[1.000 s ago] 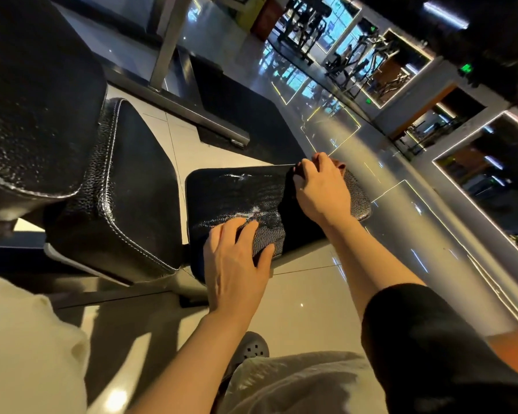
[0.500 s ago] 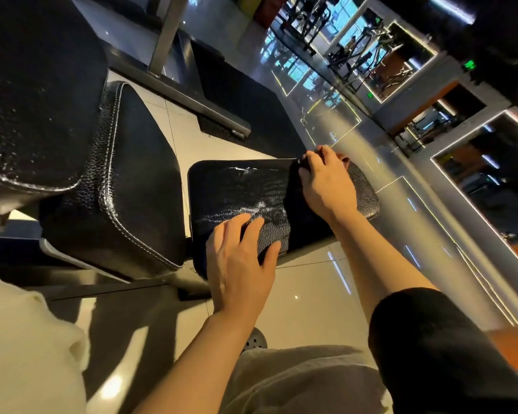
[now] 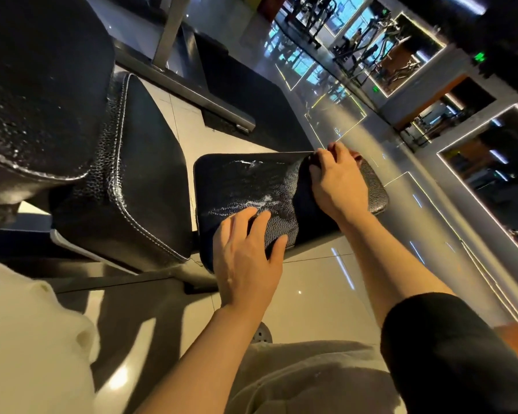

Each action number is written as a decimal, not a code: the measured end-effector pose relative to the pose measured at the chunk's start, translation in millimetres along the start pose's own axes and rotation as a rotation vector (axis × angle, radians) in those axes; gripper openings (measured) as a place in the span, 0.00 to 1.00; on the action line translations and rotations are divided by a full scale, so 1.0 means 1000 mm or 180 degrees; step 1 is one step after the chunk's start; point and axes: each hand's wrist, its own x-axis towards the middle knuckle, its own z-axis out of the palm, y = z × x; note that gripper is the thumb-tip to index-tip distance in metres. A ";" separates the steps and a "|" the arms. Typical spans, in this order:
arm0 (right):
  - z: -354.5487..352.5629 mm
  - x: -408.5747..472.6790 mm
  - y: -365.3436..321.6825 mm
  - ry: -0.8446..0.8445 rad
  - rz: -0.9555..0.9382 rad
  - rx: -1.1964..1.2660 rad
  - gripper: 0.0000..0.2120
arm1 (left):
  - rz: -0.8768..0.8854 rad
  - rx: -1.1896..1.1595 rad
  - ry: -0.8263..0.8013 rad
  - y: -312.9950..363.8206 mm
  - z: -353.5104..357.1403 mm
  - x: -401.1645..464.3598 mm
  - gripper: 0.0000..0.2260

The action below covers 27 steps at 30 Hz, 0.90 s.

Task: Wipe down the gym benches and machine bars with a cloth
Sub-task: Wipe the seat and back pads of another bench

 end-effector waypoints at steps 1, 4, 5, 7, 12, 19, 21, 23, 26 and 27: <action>0.005 -0.003 -0.015 -0.0047 -0.0148 0.0080 0.18 | -0.0007 0.0044 -0.0019 0.000 0.000 0.000 0.17; 0.012 -0.024 -0.047 -0.0308 -0.0648 0.0271 0.19 | -0.0038 0.0113 -0.0119 0.001 -0.002 -0.001 0.18; 0.010 -0.031 -0.051 -0.0366 -0.0784 0.0289 0.19 | -0.0038 0.0102 -0.0149 0.000 -0.003 -0.002 0.19; 0.000 -0.039 -0.044 -0.0508 -0.1054 0.0321 0.20 | -0.0016 0.0067 -0.0154 -0.002 -0.003 -0.003 0.18; -0.013 -0.011 0.014 -0.0347 -0.0785 0.0113 0.18 | 0.0070 0.0053 0.0021 -0.006 0.001 -0.001 0.19; 0.015 0.003 -0.032 -0.0202 -0.0394 0.0097 0.19 | 0.0077 0.0059 0.0021 -0.004 0.000 -0.001 0.18; 0.016 -0.012 -0.051 -0.0373 -0.0752 0.0236 0.18 | 0.0052 -0.0007 -0.0031 -0.005 -0.001 -0.002 0.19; 0.009 -0.028 -0.052 -0.0534 -0.1054 0.0285 0.20 | 0.0063 -0.0065 -0.0086 -0.006 -0.002 -0.003 0.19; -0.007 -0.032 -0.019 -0.0636 -0.1239 0.0240 0.20 | 0.0083 -0.0118 -0.0096 -0.008 -0.003 -0.003 0.21; -0.011 -0.027 -0.004 -0.0557 -0.1140 0.0203 0.19 | 0.0082 -0.0143 -0.0084 -0.008 -0.004 -0.003 0.21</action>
